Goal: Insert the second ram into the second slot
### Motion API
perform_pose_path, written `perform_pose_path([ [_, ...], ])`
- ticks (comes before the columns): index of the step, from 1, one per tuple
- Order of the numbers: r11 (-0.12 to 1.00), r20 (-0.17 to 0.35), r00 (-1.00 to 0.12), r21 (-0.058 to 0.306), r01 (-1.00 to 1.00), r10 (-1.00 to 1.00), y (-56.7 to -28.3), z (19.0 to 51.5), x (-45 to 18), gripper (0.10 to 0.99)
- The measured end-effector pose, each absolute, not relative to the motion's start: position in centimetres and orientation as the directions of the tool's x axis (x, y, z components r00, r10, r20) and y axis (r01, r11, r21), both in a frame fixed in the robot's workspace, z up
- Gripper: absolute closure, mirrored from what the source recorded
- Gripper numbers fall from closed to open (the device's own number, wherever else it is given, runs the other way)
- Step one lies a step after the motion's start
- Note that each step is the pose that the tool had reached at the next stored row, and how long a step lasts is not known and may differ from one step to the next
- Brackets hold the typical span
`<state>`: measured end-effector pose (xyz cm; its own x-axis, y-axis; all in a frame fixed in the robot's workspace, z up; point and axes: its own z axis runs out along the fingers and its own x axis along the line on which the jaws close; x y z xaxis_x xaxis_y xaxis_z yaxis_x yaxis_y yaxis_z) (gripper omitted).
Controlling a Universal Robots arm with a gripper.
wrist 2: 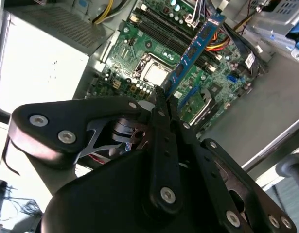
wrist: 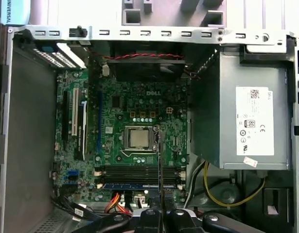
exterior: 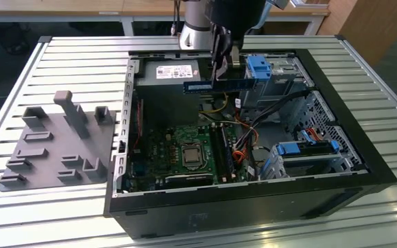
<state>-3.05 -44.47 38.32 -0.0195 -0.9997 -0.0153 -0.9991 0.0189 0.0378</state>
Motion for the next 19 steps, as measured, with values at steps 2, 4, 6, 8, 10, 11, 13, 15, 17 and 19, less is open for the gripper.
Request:
perform_pose_path([
  [2,0.055,-0.015,-0.055,0.038,-0.998,-0.998,-44.47,38.22,-3.04,0.949],
  [4,0.092,-0.015,-0.093,0.038,-0.995,-0.996,-44.47,38.11,-3.04,0.949],
  [6,0.126,-0.014,-0.126,0.038,-0.991,-0.992,-44.47,38.01,-3.04,0.949],
  [8,0.16,-0.014,-0.16,0.038,-0.986,-0.987,-44.47,37.91,-3.04,0.949],
  [10,0.176,-0.014,-0.176,0.038,-0.984,-0.984,-44.6,37.89,-3.05,0.949],
  [11,0.179,-0.014,-0.18,0.038,-0.983,-0.984,-44.74,37.87,-3.04,0.949],
  [13,0.182,-0.014,-0.183,0.038,-0.983,-0.983,-45.16,37.84,-3.04,0.949],
  [15,0.189,-0.014,-0.19,0.038,-0.981,-0.982,-45.38,37.76,-3.05,0.949],
  [17,0.213,-0.014,-0.214,0.038,-0.976,-0.977,-45.38,37.66,-3.05,0.949],
  [19,0.245,-0.014,-0.245,0.038,-0.969,-0.969,-45.38,37.51,-3.04,0.949],
])
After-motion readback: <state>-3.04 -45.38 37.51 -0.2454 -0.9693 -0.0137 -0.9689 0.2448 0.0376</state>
